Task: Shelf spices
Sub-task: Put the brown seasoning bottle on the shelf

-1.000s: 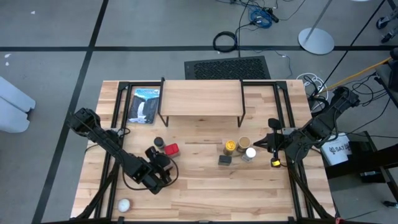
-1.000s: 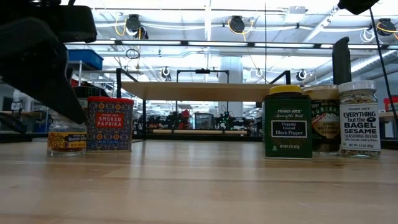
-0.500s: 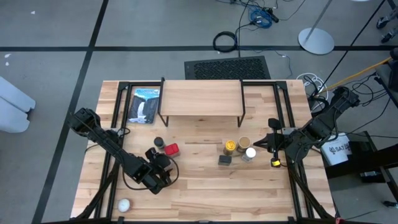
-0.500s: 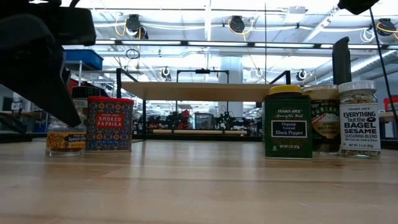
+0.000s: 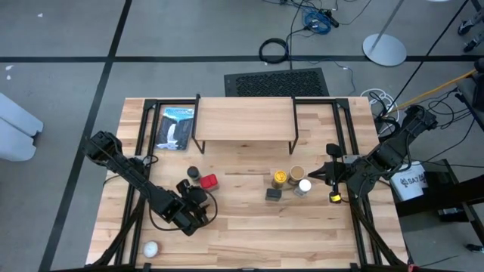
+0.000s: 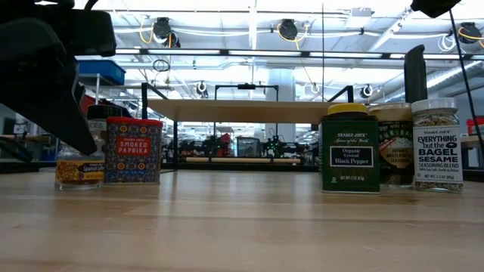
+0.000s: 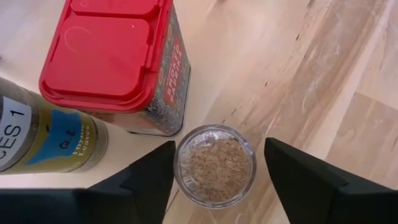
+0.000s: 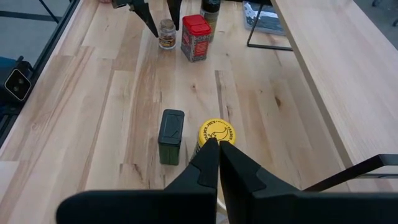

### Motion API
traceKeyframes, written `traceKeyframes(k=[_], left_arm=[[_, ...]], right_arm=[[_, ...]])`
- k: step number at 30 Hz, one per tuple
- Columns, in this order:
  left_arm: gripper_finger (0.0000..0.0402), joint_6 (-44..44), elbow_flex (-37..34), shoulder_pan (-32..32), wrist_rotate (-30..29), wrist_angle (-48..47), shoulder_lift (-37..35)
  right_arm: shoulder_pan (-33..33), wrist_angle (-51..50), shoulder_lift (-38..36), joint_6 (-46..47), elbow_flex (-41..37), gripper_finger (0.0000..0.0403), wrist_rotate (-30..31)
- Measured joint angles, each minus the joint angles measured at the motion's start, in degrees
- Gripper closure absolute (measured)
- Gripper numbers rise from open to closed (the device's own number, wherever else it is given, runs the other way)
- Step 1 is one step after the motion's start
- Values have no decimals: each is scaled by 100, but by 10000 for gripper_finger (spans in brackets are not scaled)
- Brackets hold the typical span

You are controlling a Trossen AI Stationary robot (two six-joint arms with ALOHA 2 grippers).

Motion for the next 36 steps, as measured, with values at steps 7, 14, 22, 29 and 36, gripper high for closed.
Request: traceKeyframes(k=[7,14,22,29,36], left_arm=[[190,46,2,0,73,-12,0],[202,49,7,0,193,-5,-9],[204,306,10,-84,248,147,-11],[205,670,247,-90,328,139,-9],[205,1073,598,-87,330,117,-9]], right_arm=[[0,1,0,0,0,403,0],[0,3,2,0,2,403,0],[2,49,0,0,2,403,0],[0,49,0,0,0,403,2],[1,47,1,0,1,403,2]])
